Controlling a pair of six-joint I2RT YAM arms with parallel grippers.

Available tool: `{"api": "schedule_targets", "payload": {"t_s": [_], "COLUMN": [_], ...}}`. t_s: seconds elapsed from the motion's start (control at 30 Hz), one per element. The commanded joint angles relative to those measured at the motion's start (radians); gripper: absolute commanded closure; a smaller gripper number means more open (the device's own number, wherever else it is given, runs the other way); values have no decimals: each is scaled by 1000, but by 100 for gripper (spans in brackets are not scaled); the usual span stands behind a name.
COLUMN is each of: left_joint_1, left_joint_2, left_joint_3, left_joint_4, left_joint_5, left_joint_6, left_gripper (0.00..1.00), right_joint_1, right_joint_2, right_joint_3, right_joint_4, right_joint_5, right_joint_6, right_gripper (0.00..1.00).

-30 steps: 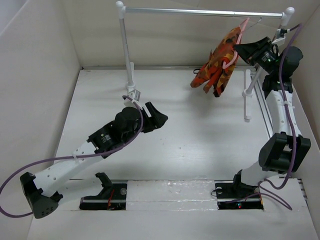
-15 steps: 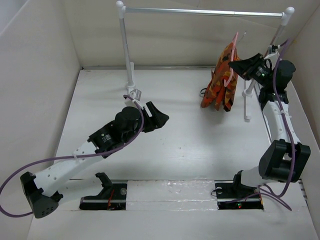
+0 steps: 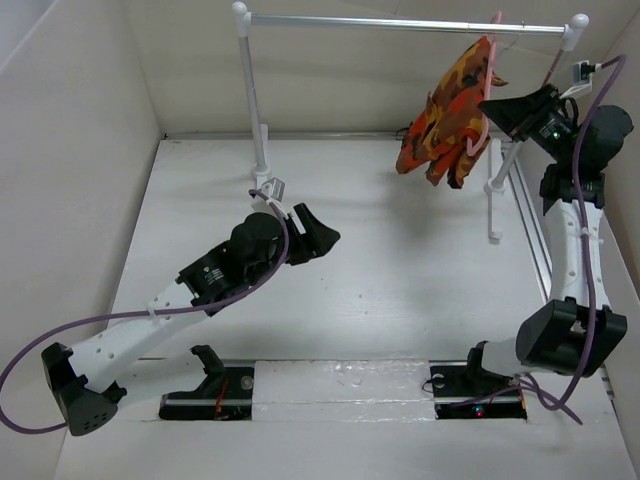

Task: Place the trousers on the hanger
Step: Place the hanger at the clothesline.

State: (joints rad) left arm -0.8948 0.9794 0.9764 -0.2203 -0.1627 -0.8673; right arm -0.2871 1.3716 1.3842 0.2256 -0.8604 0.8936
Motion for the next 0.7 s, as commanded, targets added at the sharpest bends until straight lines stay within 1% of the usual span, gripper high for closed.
{"api": "schedule_targets", "payload": {"t_s": [0.0,0.13,0.3,0.47,0.57,0.6,0.63,0.67], "left_joint_1": [2,2,2,2,2,2,2,2], "left_joint_2": [-18,-22,-38,-45,-39,-38,-30,-22], "left_joint_3": [-4,2,5,13,24,30,36,60], "left_joint_4": [50,50,36,10,-1,-7,-10,-34], "left_joint_5": [14,14,0,-31,-46,-52,-70,-81], "left_joint_6": [-7,-9,-15,-13,-10,-10,-6,-4], "left_gripper": [40,40,40,39,39,39,38,35], "right_joint_1": [-18,-38,-49,-69,-78,-78,-78,-78], "right_joint_2": [24,132,230,279,262,255,241,236], "right_joint_3": [166,248,291,271,239,224,233,248], "right_joint_4": [254,274,268,245,226,193,152,61], "right_joint_5": [15,31,46,58,66,72,75,69], "right_joint_6": [-30,-4,-5,-24,-36,-76,-108,-137], "right_gripper": [100,100,100,100,100,82,71,61]}}
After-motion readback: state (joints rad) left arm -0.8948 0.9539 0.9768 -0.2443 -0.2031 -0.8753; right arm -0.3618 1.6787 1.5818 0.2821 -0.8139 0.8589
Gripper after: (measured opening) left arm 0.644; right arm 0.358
